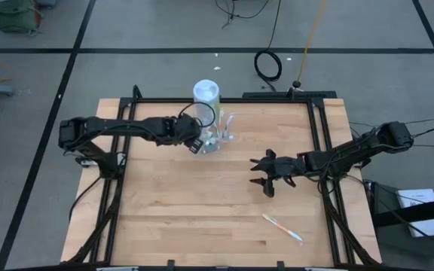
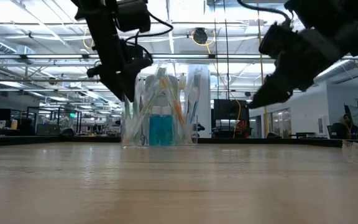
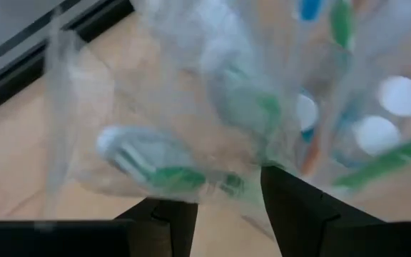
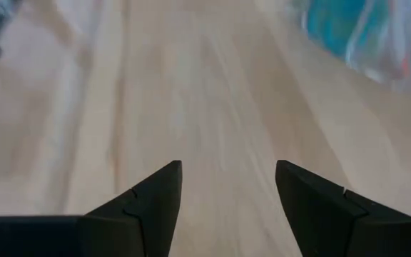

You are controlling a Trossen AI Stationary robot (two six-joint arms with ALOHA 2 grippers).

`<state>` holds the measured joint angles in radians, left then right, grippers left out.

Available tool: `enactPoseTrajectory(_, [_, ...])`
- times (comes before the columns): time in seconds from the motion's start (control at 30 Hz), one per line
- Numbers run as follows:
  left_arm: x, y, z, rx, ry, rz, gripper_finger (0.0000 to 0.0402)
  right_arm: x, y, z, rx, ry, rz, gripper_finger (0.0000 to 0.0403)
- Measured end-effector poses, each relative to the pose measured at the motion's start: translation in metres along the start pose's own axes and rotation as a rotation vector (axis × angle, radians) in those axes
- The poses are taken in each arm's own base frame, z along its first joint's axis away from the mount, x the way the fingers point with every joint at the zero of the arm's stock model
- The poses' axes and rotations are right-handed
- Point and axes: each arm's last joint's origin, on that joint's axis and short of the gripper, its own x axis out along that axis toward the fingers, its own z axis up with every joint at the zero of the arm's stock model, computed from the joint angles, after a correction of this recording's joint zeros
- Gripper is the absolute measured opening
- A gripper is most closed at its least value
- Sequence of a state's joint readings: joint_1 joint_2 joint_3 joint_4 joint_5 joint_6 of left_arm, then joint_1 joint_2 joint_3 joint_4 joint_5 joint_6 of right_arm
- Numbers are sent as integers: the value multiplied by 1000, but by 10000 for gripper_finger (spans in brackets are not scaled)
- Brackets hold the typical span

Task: Pick & Place toothbrushing station
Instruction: Put the orange toothbrush into the transparent organizer

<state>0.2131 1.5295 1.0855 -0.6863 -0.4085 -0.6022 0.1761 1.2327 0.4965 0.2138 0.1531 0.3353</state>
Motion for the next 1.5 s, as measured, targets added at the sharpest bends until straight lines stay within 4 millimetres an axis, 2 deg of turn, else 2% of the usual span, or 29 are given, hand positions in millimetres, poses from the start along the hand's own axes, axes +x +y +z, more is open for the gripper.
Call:
enactPoseTrajectory(0.27, [-44, 4, -10, 28, -78, 6, 159, -2, 13, 1, -91, -6, 165, 210])
enactPoseTrajectory(0.47, [-66, 10, -14, 37, -145, 13, 159, -7, 36, -7, -129, 32, 330, 181])
enactPoseTrajectory(0.7, [-68, 8, -15, 57, -166, 22, 159, -20, 67, -29, 69, 187, 426, 170])
enactPoseTrajectory(0.93, [-68, 9, -15, 51, -191, 53, 159, -28, 85, -59, 258, 422, 381, 169])
enactPoseTrajectory(1.17, [-66, 8, -14, 42, -194, 61, 159, -17, 92, -85, 238, 492, 282, 169])
enactPoseTrajectory(1.5, [-66, 7, -14, 37, -196, 58, 159, -5, 97, -90, 213, 451, 300, 169])
